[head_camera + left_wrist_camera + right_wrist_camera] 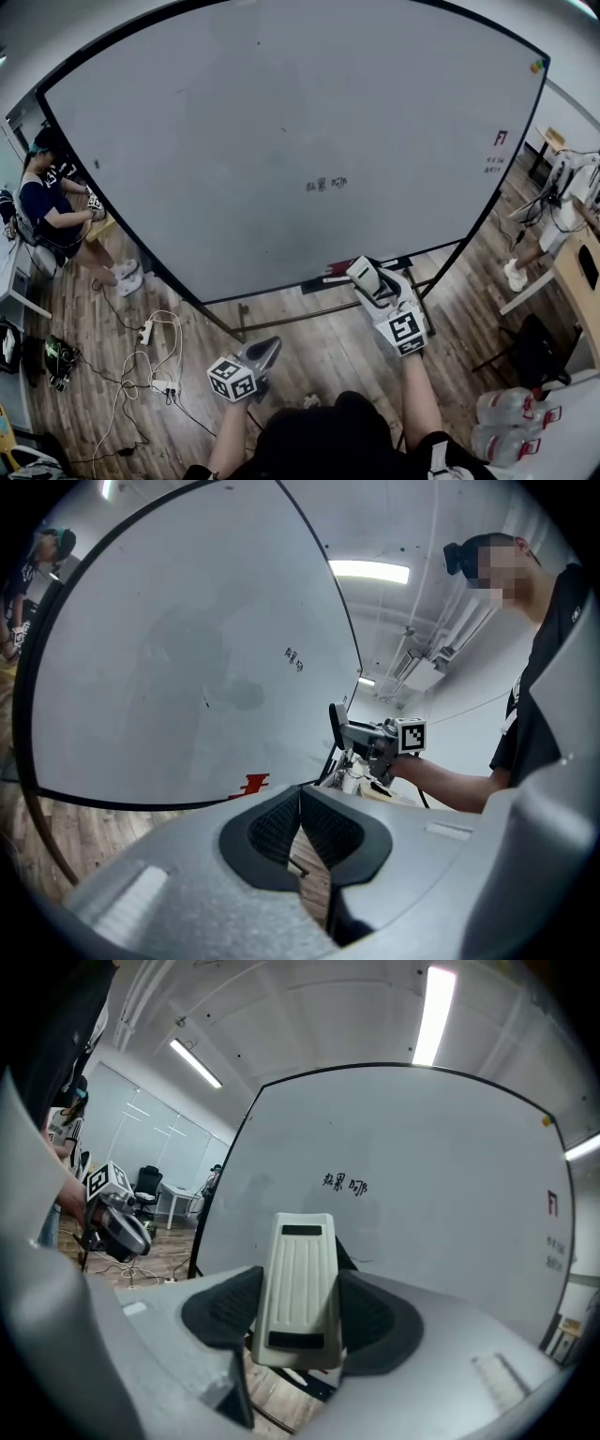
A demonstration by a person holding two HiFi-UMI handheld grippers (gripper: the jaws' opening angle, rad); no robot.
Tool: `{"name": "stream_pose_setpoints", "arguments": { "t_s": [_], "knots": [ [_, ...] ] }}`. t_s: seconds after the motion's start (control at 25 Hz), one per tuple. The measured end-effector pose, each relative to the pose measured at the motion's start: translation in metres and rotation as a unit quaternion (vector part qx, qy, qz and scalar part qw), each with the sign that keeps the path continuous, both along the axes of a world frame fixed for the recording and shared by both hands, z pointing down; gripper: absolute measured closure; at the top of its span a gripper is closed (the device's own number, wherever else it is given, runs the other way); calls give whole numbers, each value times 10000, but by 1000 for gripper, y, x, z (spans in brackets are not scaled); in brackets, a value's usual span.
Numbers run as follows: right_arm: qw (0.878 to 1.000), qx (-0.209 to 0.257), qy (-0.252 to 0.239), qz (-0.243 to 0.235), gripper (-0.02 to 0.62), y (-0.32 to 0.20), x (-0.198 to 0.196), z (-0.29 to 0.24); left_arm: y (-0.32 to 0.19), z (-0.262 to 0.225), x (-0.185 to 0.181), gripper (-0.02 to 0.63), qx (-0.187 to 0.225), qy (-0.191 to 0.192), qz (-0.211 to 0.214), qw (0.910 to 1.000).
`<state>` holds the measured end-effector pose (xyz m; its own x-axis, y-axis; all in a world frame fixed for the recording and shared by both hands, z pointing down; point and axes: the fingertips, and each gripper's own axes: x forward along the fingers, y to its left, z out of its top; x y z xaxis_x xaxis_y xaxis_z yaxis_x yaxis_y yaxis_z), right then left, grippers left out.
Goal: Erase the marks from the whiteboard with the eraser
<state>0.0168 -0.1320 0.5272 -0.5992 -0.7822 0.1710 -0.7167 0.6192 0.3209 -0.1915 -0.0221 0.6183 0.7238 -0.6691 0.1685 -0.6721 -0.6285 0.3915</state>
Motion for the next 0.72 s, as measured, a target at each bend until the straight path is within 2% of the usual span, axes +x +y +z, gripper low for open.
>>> {"name": "stream_pose_setpoints", "arguments": {
  "t_s": [0.12, 0.28, 0.44, 0.72],
  "knots": [
    [9995, 279, 132, 81, 339, -17, 1, -19, -4, 1, 0, 594, -38, -33, -55, 10000],
    [9959, 702, 577, 27, 339, -41, 1, -38, -14, -4, 8, 594, -14, -111, -129, 9999],
    [9953, 741, 626, -16, 339, -66, 9, -45, -33, -14, 16, 594, 18, -95, -358, 9993],
    [9928, 981, 677, -66, 339, -109, 24, -73, -68, -29, 42, 594, 123, -129, -514, 9985]
  ]
}}
